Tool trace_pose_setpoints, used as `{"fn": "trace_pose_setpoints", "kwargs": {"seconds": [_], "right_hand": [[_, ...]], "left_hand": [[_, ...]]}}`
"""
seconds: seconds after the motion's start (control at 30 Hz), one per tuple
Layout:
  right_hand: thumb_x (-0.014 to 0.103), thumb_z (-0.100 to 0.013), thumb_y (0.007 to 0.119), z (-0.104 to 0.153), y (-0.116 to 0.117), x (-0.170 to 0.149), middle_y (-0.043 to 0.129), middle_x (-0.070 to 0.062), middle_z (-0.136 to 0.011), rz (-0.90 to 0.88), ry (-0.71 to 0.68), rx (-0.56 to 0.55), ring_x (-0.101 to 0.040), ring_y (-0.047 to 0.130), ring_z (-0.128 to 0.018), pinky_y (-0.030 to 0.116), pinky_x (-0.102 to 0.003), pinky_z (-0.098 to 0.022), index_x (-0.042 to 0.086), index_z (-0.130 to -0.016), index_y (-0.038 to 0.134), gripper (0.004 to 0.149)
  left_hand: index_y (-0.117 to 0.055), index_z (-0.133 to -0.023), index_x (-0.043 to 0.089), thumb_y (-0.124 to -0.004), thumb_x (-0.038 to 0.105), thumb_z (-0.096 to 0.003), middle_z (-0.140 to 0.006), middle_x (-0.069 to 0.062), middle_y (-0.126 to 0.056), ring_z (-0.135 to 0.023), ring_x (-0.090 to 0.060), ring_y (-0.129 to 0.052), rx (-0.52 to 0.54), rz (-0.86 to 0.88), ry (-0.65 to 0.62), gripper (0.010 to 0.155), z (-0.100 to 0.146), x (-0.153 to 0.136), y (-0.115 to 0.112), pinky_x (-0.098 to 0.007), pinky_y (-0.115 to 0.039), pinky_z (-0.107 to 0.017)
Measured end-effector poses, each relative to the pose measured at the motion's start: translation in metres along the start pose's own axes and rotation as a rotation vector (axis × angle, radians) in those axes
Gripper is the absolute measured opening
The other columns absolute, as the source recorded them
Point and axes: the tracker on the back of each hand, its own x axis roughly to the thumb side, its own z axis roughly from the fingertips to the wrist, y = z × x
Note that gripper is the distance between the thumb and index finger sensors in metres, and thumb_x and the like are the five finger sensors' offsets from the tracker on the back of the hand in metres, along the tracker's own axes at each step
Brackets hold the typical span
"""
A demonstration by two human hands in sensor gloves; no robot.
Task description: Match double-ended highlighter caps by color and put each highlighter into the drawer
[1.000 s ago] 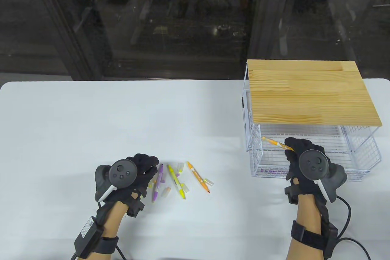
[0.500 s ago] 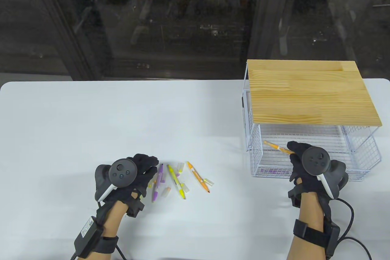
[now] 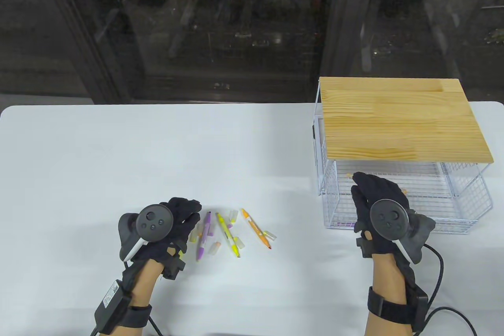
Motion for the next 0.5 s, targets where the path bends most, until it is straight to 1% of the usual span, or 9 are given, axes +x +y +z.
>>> {"fn": "trace_pose_setpoints", "kwargs": {"seconds": [0.13,0.37,0.5], "right_hand": [[0.042,-0.045,0.085,0.004,-0.002,0.019,0.1,-0.001,-0.081,-0.023,-0.063,-0.018,-0.03,0.098,-0.071,0.078,-0.047,-0.058,0.028,-0.083,0.093,0.041],[0.045,-0.046,0.083,0.012,-0.001,0.055,0.101,-0.003,-0.077,-0.005,-0.19,-0.04,-0.029,0.099,-0.066,0.08,-0.047,-0.055,0.027,-0.081,0.094,0.041],[0.046,-0.045,0.083,0.019,0.007,0.076,0.104,-0.002,-0.074,-0.008,-0.276,-0.007,-0.027,0.102,-0.062,0.083,-0.044,-0.052,0.028,-0.079,0.096,0.041]], "left_hand": [[-0.094,-0.083,0.03,-0.084,0.044,-0.0405,-0.087,0.0,-0.095,-0.065,-0.034,-0.097,0.002,0.004,0.011,0.046,0.0,-0.002,0.002,-0.056,-0.084,-0.041],[-0.094,-0.083,0.029,-0.084,0.044,-0.0405,-0.086,-0.001,-0.096,-0.064,-0.034,-0.098,0.003,-0.007,0.04,0.046,0.0,-0.008,0.004,-0.056,-0.084,-0.041],[-0.094,-0.083,0.029,-0.084,0.044,-0.0405,-0.086,-0.001,-0.096,-0.064,-0.034,-0.098,-0.007,-0.012,0.054,0.046,0.0,-0.009,0.004,-0.056,-0.084,-0.041]]}}
